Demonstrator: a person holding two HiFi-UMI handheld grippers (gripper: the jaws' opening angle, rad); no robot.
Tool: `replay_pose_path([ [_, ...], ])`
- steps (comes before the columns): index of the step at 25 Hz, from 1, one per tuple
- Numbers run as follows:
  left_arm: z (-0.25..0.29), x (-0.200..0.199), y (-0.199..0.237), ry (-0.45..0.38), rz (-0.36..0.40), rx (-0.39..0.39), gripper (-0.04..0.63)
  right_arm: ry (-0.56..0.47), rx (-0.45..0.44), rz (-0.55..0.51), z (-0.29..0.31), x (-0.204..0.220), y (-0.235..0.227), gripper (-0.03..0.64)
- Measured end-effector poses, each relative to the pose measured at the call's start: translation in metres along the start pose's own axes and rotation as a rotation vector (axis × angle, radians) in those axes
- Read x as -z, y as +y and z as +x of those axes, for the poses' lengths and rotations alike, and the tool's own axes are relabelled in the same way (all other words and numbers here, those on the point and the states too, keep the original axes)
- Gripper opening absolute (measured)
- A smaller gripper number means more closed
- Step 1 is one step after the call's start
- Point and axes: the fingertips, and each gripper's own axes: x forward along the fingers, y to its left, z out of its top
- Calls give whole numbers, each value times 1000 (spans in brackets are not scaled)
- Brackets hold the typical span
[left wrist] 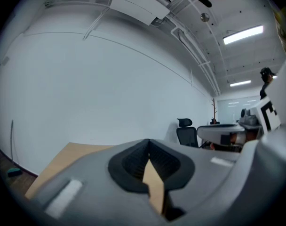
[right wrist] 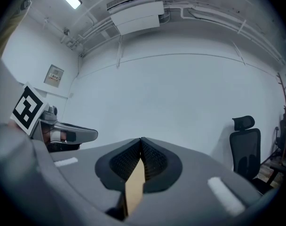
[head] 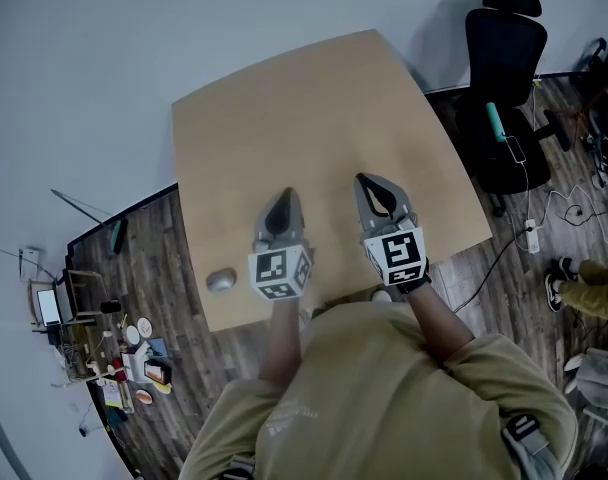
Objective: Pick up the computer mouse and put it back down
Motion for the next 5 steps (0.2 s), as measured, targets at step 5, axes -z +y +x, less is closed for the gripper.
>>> replay_pose_path([
  [5,-13,7,23,10,-7,-27,2,20,-20,-4,10,7,20,8],
])
